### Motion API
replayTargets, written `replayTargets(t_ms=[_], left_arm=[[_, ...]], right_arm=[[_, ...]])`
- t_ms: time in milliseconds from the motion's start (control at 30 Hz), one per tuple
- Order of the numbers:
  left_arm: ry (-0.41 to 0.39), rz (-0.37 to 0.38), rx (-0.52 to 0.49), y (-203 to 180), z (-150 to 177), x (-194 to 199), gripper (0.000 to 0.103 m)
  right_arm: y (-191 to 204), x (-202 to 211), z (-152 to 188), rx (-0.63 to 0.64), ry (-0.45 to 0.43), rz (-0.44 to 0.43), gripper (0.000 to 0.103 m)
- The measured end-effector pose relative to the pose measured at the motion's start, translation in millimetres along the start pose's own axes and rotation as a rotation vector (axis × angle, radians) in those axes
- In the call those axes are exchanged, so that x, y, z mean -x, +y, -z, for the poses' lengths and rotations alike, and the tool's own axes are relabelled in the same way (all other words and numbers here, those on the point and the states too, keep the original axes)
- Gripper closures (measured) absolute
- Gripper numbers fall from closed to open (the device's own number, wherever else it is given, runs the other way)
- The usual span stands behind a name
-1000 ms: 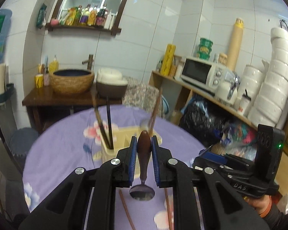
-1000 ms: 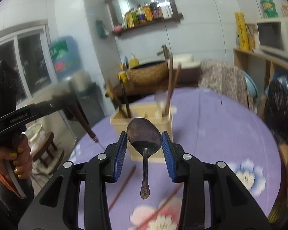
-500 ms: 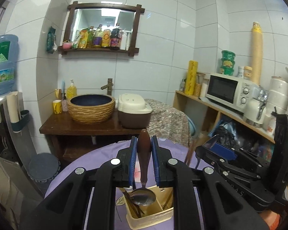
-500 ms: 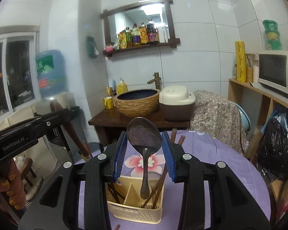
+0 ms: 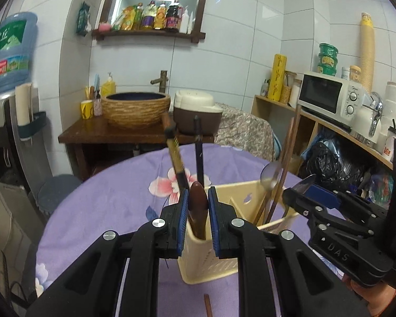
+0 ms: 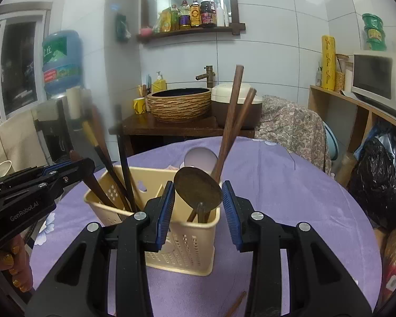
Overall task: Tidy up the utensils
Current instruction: 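Open both tools and move them back toward the last chopsticks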
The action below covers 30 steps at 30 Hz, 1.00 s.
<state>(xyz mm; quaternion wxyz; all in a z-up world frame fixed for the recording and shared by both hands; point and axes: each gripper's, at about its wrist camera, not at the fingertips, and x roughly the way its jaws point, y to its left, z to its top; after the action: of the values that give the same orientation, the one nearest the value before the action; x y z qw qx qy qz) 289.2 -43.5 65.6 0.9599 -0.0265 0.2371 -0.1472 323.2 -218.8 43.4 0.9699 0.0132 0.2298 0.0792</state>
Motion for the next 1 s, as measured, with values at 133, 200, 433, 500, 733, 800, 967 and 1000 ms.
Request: replayTargets(t_ms=[133,200,433,500,733,800,967,1000], left_arm=[[0.006,0.003,-0.006,-2,4,-1,0.087],[-0.008,0.001,0.001,-2,3,3,0.085],[-0.084,0.004,0.019,1,5,43,0.051],[-0.079,0.001,0.025,5,13,55,0.043],[0.12,-0.012,0.044,21,71,54,0.025],[0.185,-0.033,0.066,27,95,49,0.023],[0.331,-0.022,0.103,29,139,38,0.015],[0.344,-0.022,0.097,28,145,37,0.014]], right_arm=[[3,-3,9,0.02,0.007,0.019,0.065],[2,1,11,0.016,-0.011,0.022,0.064],[-6,32,16,-0.019,-0.03,0.034,0.048],[-10,40,22,-0.042,0.015,0.04,0.041],[-26,53,83,-0.103,0.244,0.099,0.03],[-27,48,105,-0.121,0.316,0.104,0.03],[-28,41,144,-0.176,0.415,0.096,0.03],[-26,39,149,-0.175,0.43,0.096,0.03]])
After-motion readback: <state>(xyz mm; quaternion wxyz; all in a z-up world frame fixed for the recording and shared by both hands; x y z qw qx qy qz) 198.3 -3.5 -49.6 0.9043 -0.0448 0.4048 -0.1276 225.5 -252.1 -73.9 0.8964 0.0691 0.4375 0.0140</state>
